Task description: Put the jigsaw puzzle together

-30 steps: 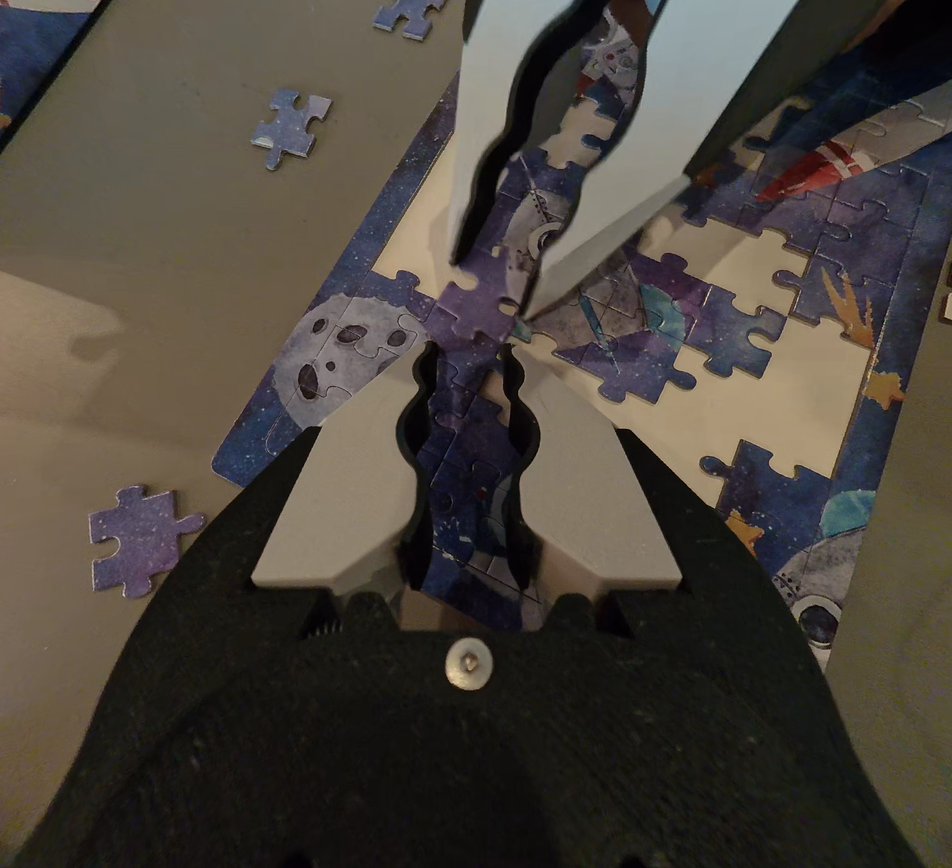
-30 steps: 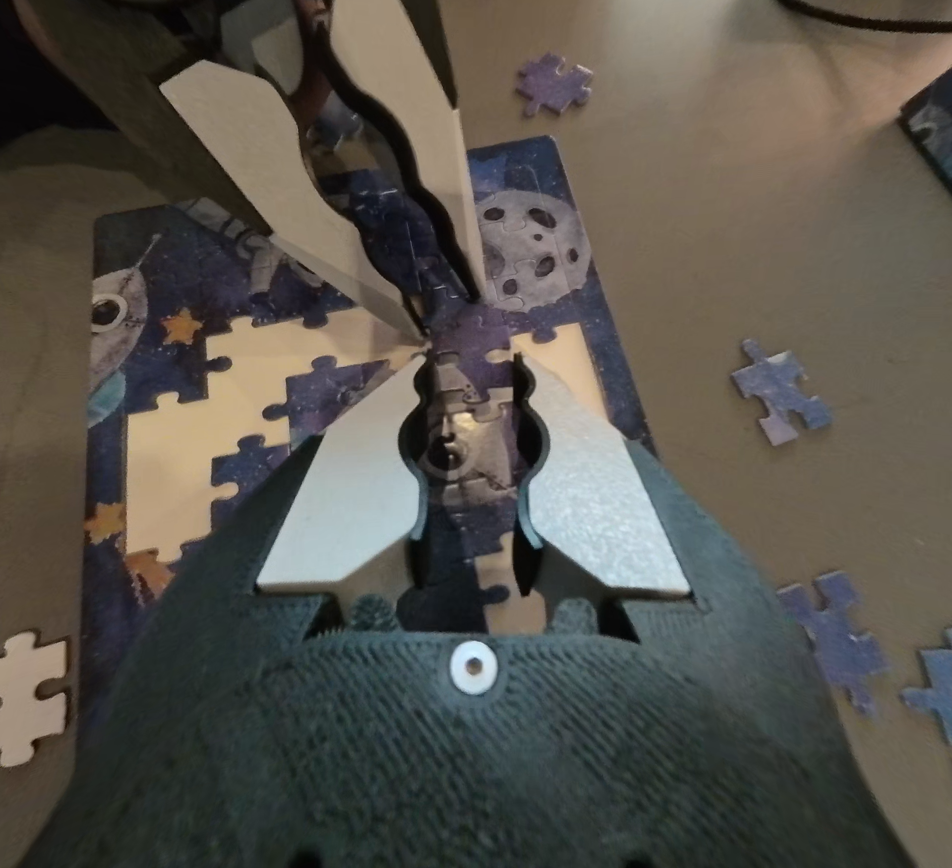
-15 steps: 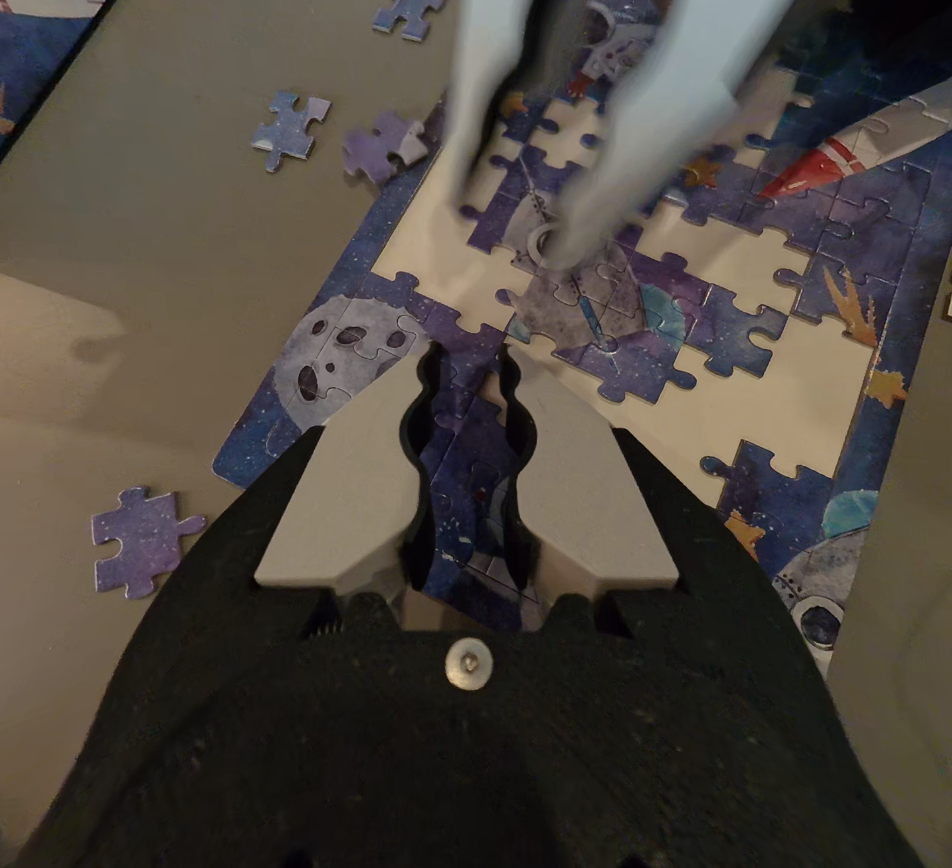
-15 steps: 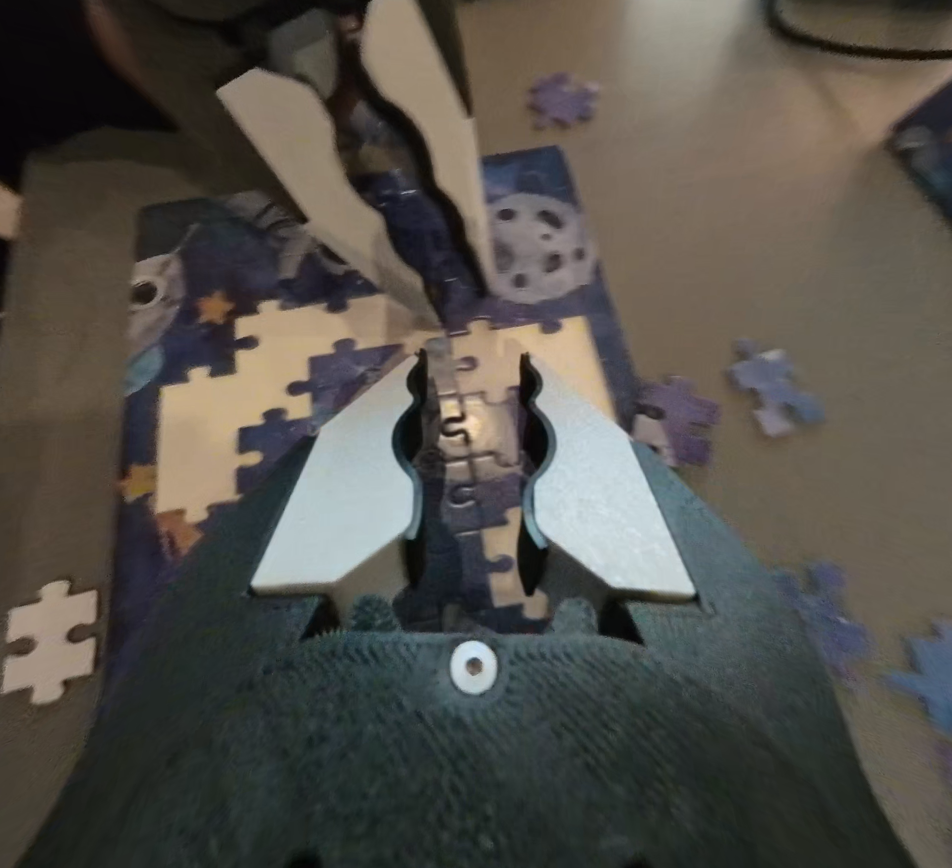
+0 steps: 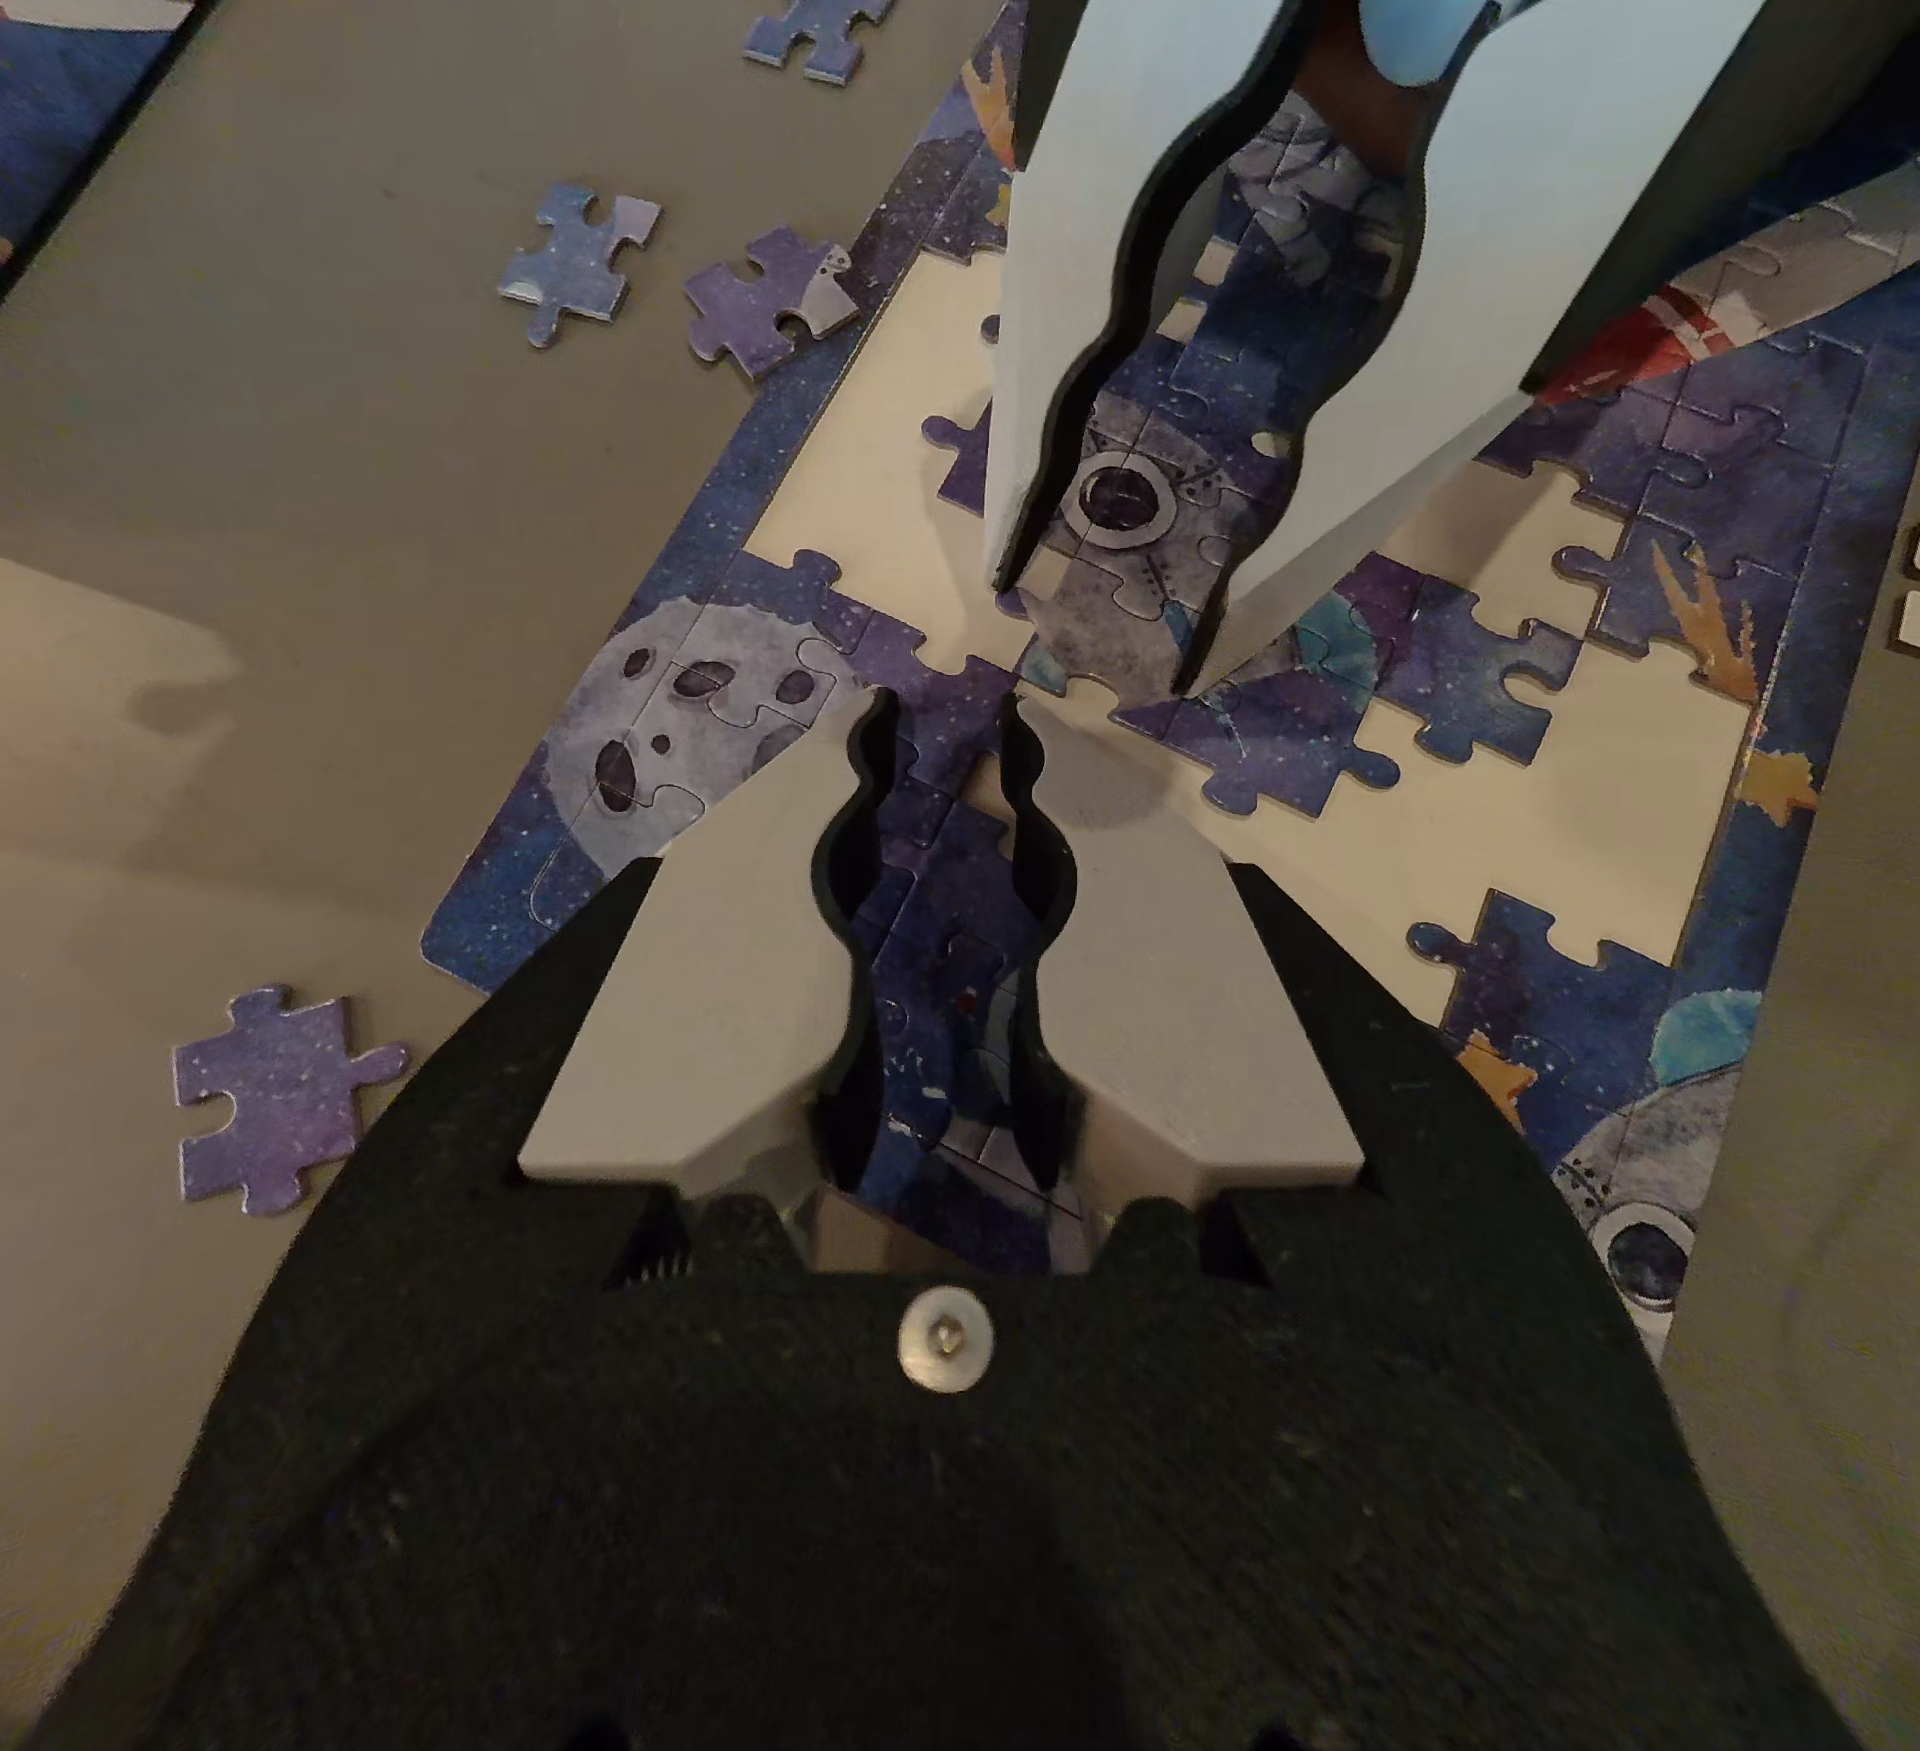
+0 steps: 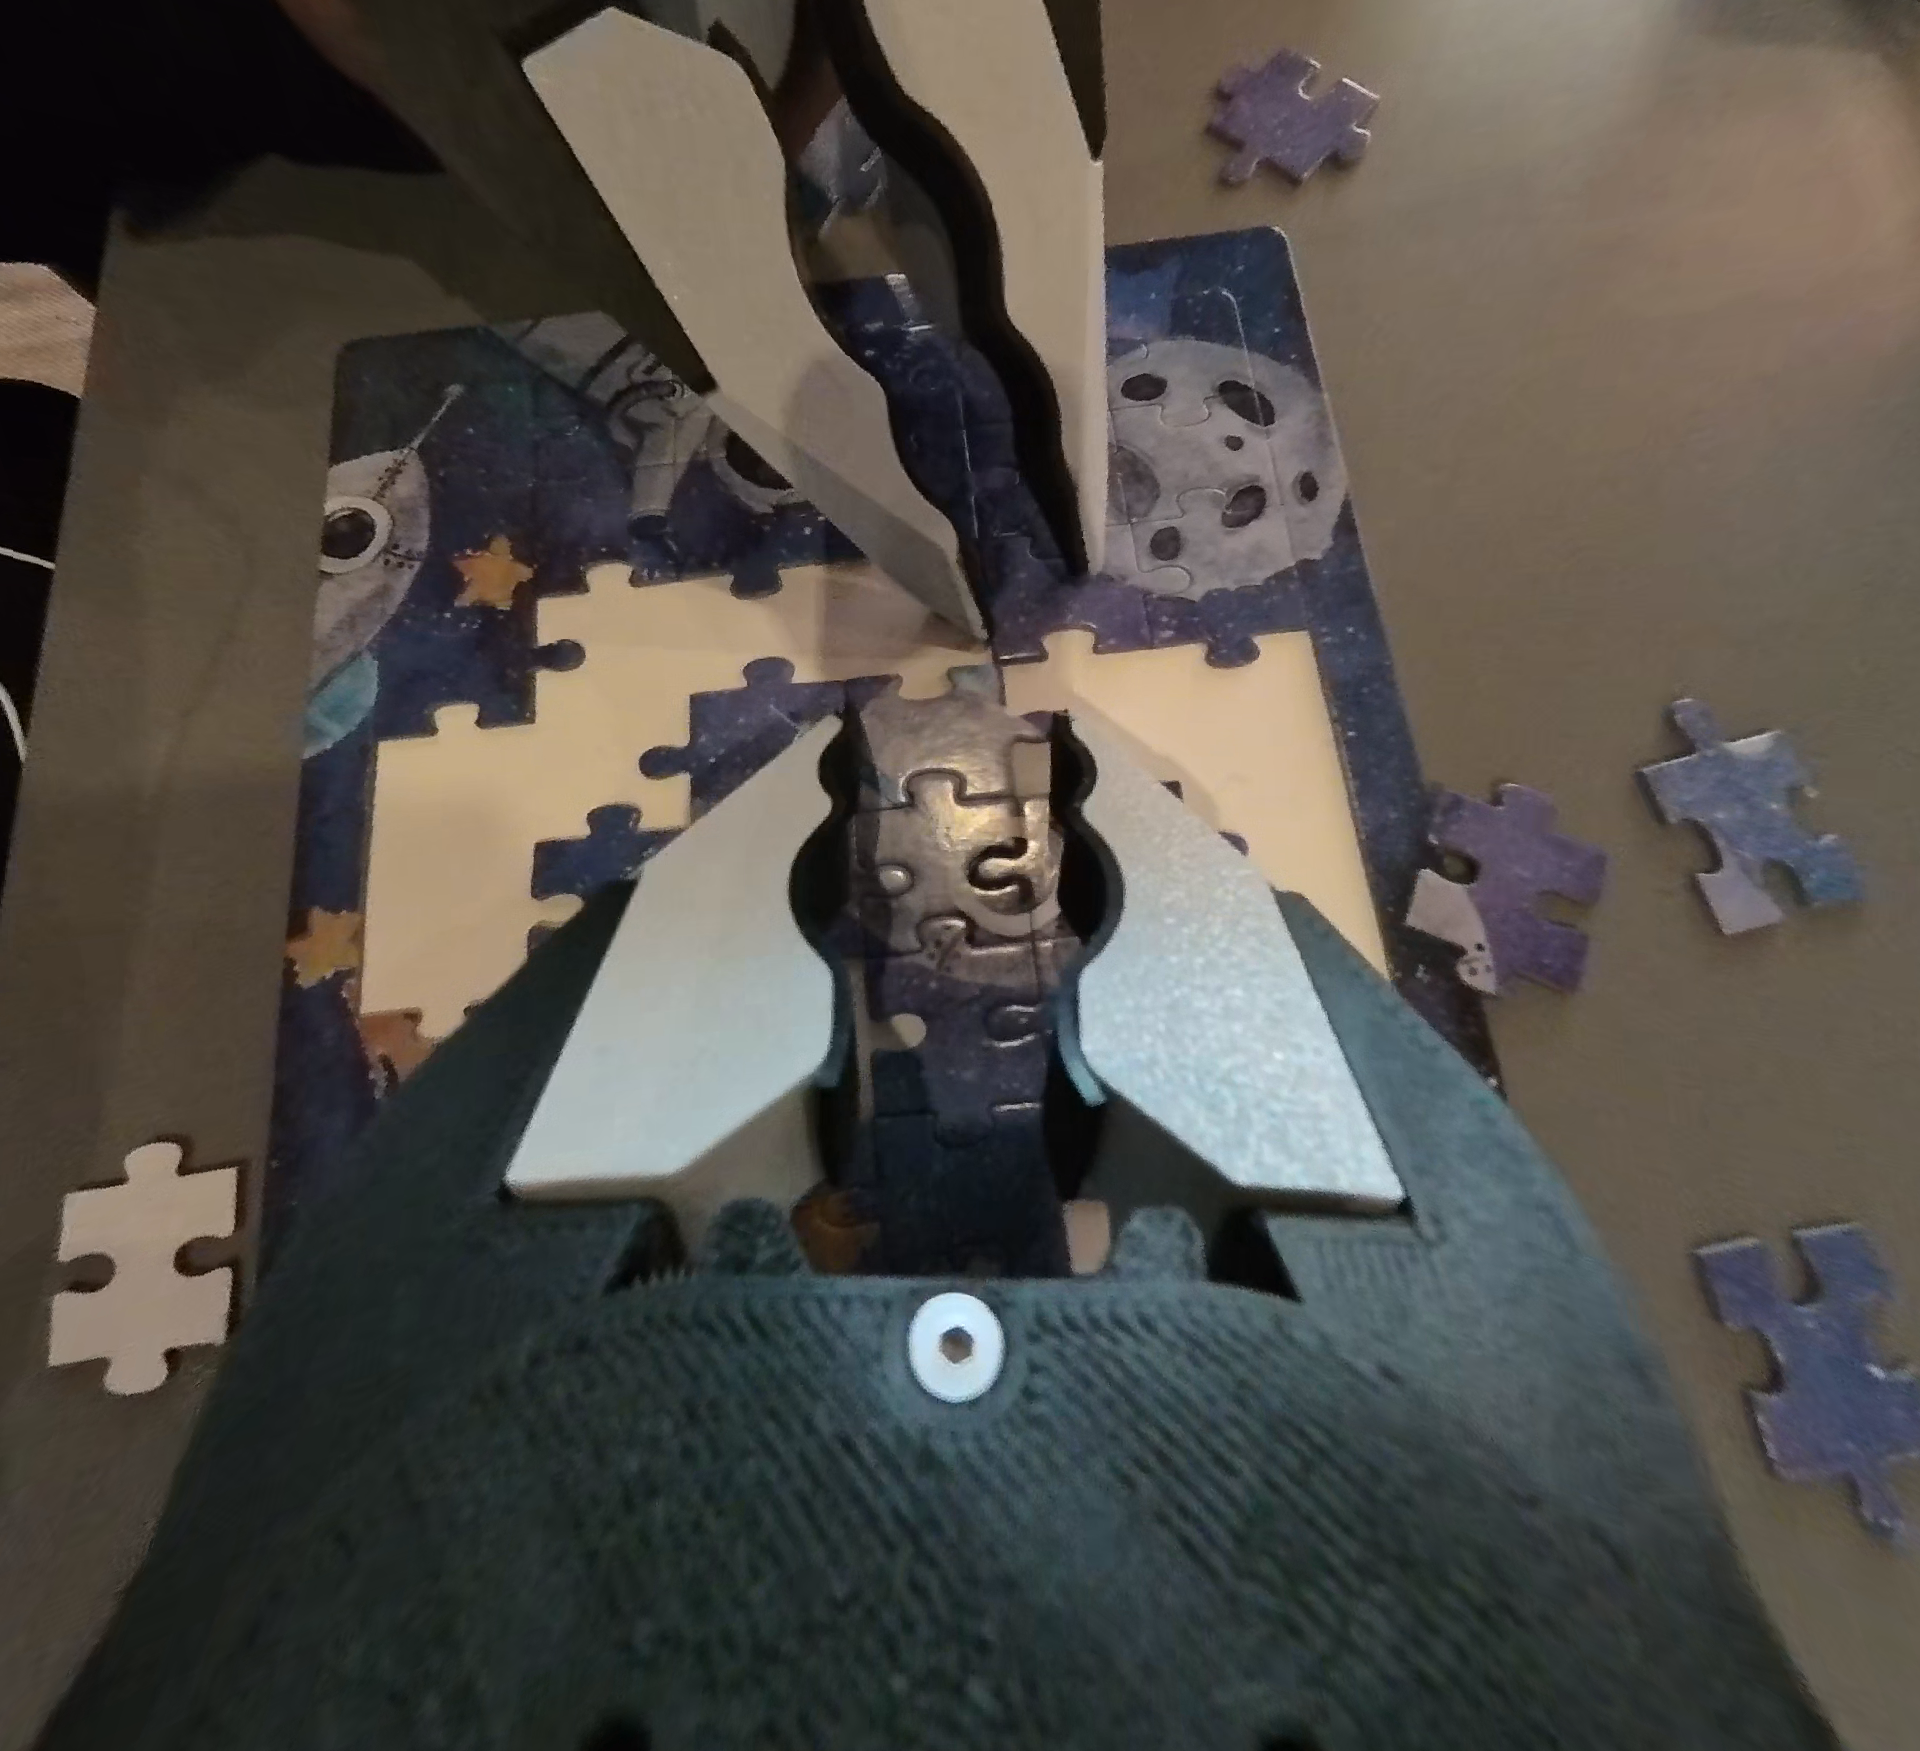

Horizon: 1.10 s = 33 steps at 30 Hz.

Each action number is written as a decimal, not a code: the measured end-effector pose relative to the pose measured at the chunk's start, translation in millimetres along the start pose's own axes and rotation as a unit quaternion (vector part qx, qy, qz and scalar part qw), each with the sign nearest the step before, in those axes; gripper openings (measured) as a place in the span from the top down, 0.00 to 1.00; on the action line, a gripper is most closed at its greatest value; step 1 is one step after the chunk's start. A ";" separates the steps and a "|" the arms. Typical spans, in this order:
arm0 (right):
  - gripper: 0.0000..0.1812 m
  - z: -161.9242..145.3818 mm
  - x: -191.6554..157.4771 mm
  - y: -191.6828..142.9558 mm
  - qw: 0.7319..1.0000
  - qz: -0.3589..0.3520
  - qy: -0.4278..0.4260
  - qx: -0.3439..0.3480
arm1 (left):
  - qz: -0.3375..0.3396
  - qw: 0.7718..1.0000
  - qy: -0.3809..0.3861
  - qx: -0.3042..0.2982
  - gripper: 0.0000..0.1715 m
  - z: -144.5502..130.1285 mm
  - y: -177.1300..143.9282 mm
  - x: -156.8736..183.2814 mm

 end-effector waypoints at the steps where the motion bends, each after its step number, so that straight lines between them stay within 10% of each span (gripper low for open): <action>1: 0.81 0.3 0.1 0.0 1.000 0.000 0.000 -0.001 | 0.000 1.000 0.000 0.000 0.89 0.1 0.1 -0.2; 33: 0.84 -2.1 -0.6 -3.2 1.000 0.006 0.018 0.005 | 0.003 1.000 0.022 0.000 0.96 1.4 0.0 4.6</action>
Point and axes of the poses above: each gripper's, where its closed fingertips meet, y out along the fingers, z out of its top, x = y × z across the jaws, the point moved 8 cm from there along -y, back along the fingers, and after that the axes turned 3 degrees about -x, right-handed, at the moved point
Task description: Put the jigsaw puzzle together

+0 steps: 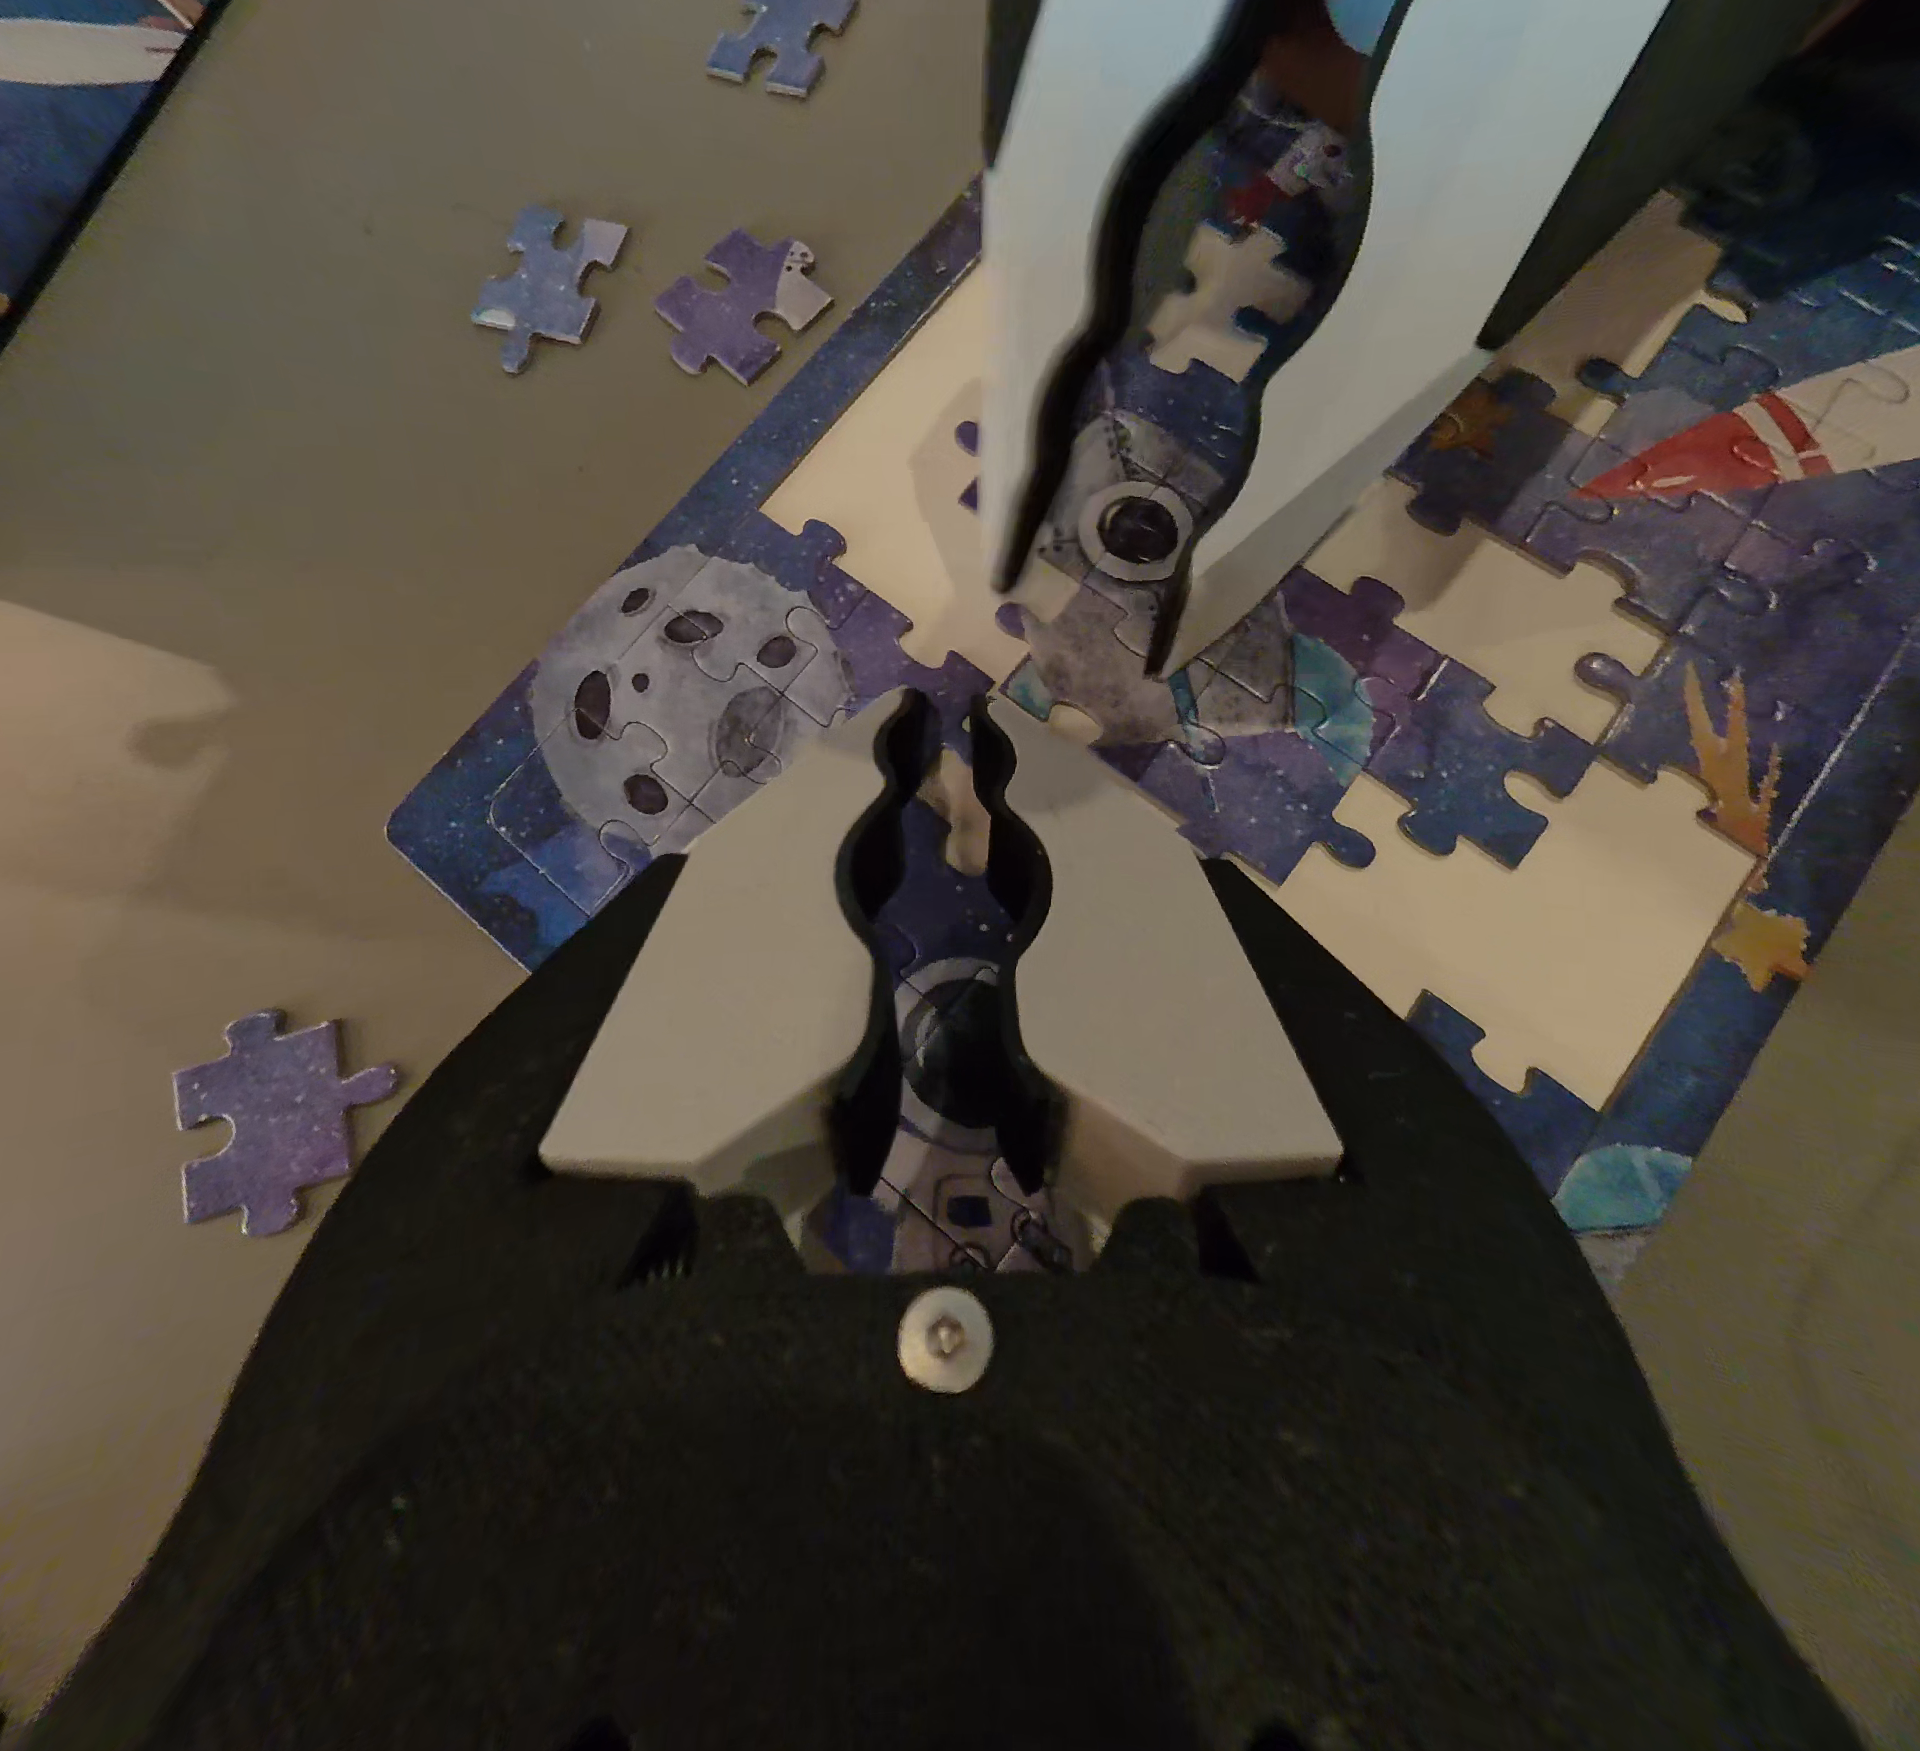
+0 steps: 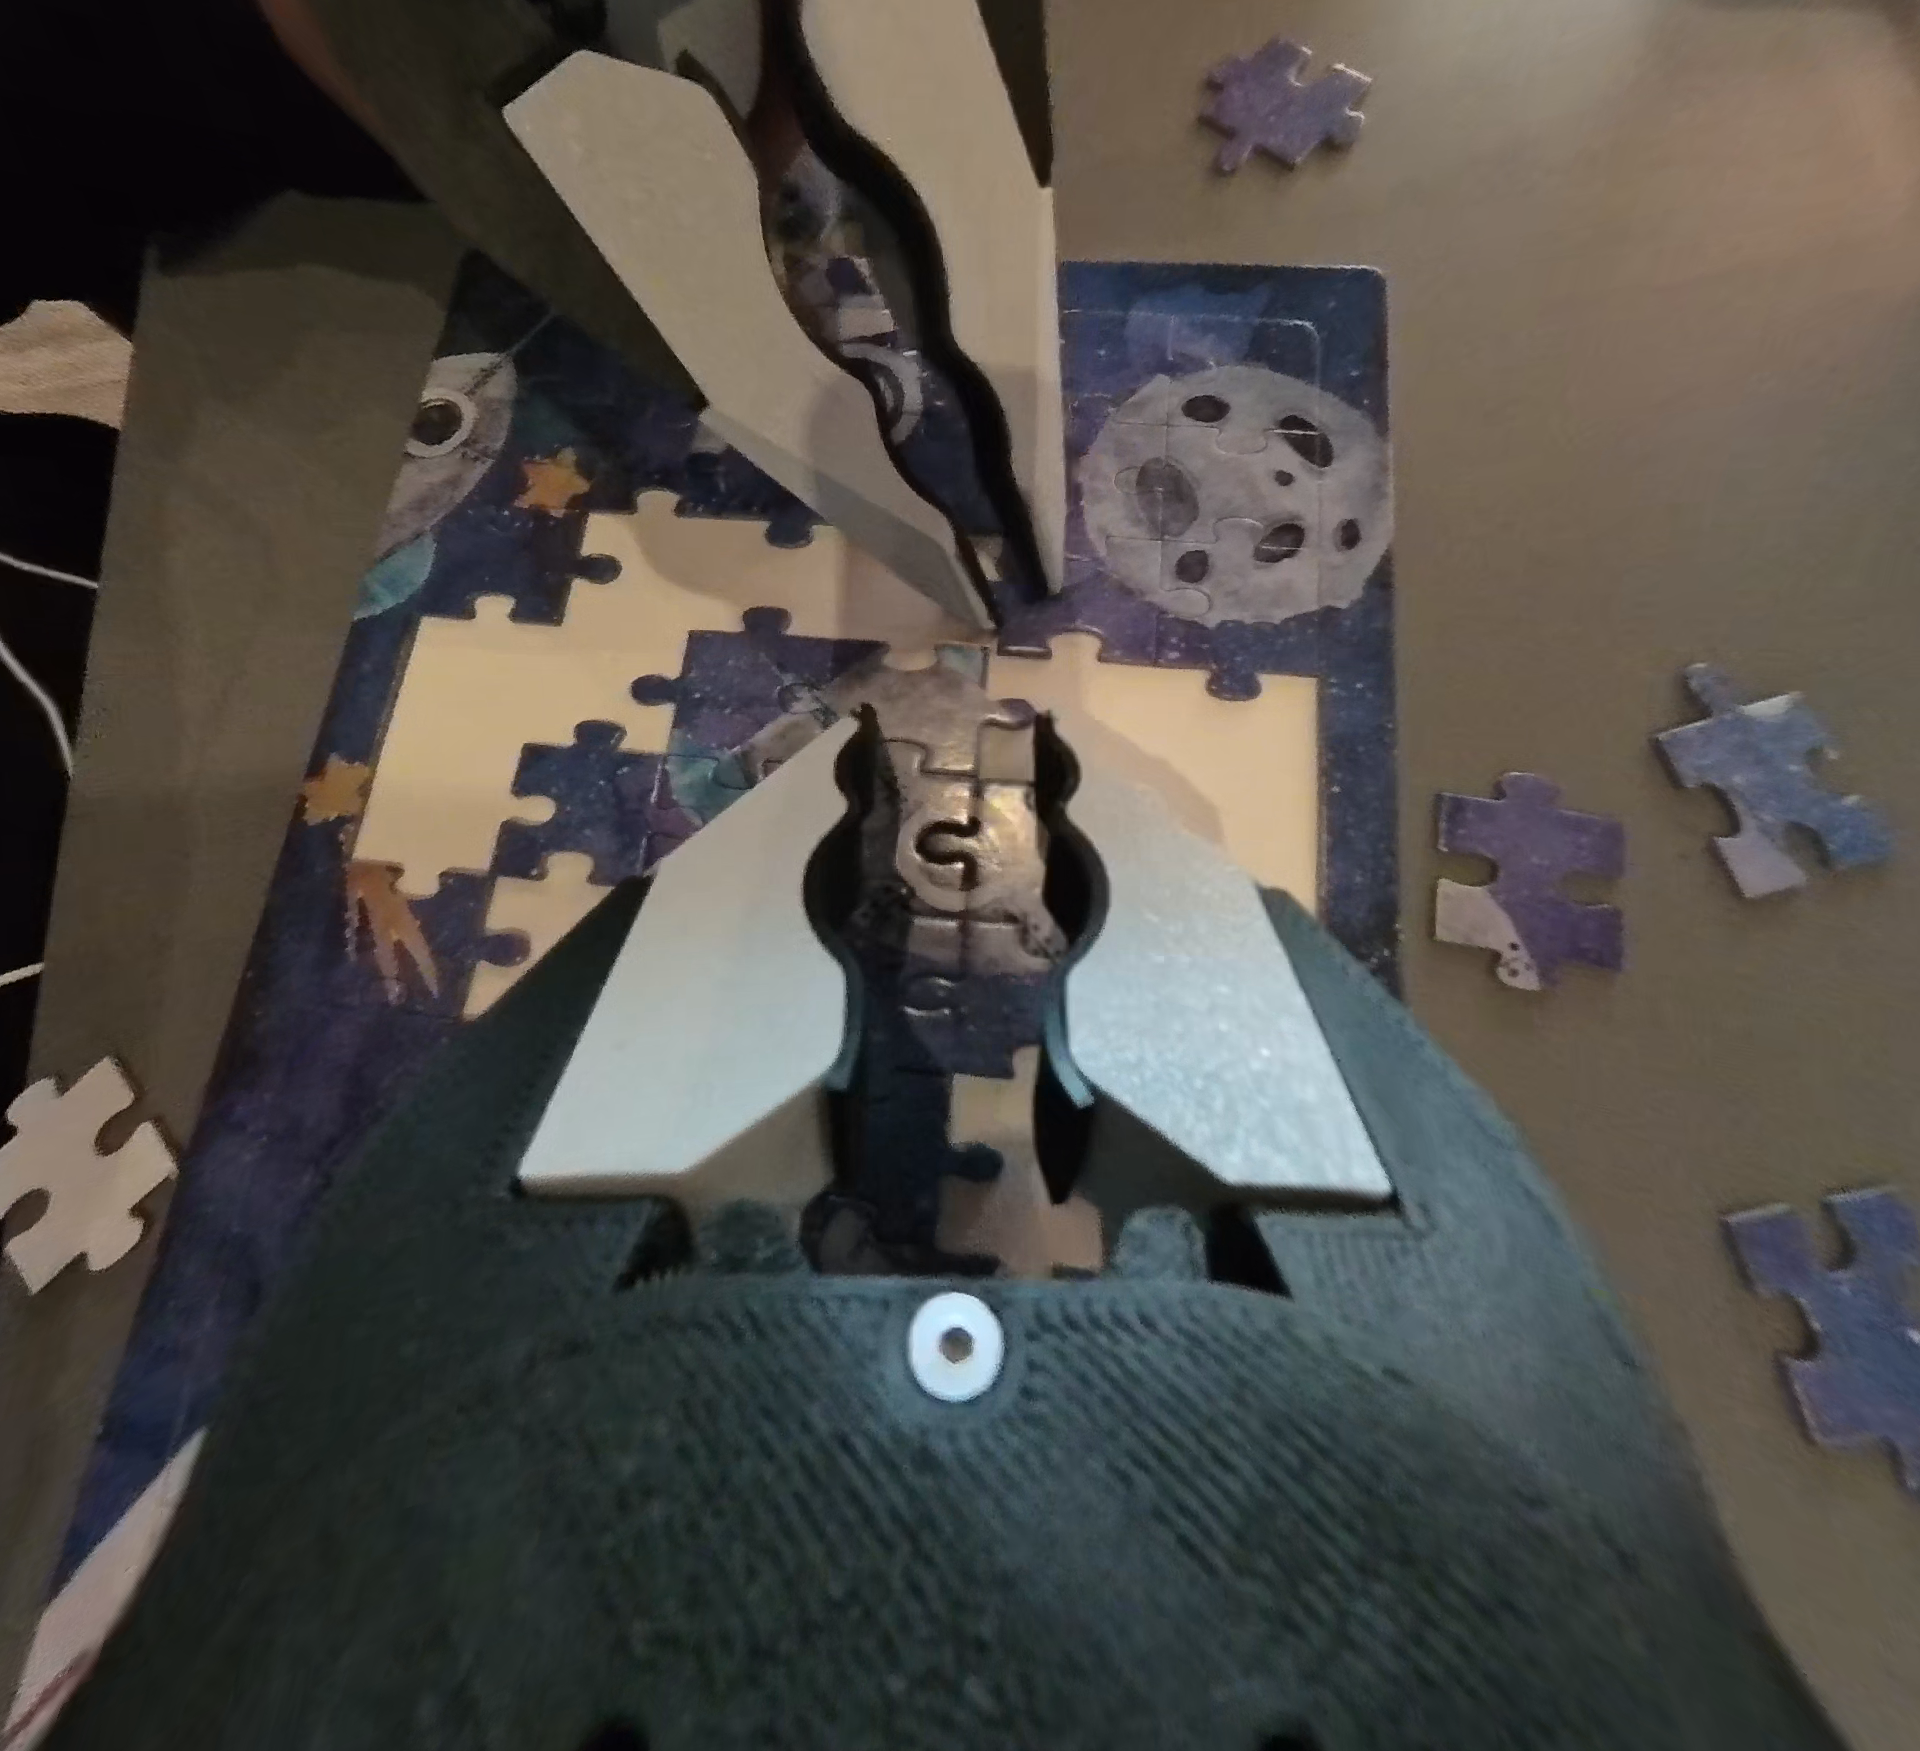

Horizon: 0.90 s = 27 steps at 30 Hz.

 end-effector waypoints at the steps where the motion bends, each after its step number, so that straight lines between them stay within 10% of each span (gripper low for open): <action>1: 0.84 0.3 0.3 -1.6 1.000 -0.005 -0.003 0.000 | -0.004 1.000 0.001 0.001 0.96 0.1 -0.3 0.5; 27: 0.87 3.0 19.9 -33.3 0.995 -0.074 0.028 0.061 | 0.010 0.999 0.032 0.004 0.90 1.6 1.3 2.6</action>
Point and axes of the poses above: each gripper's, where its closed fingertips meet, y out along the fingers, z out of its top, x = y × z across the jaws, the point moved 8 cm from there along -y, back along the fingers, and after that the axes turned 3 degrees about -x, right-handed, at the moved point
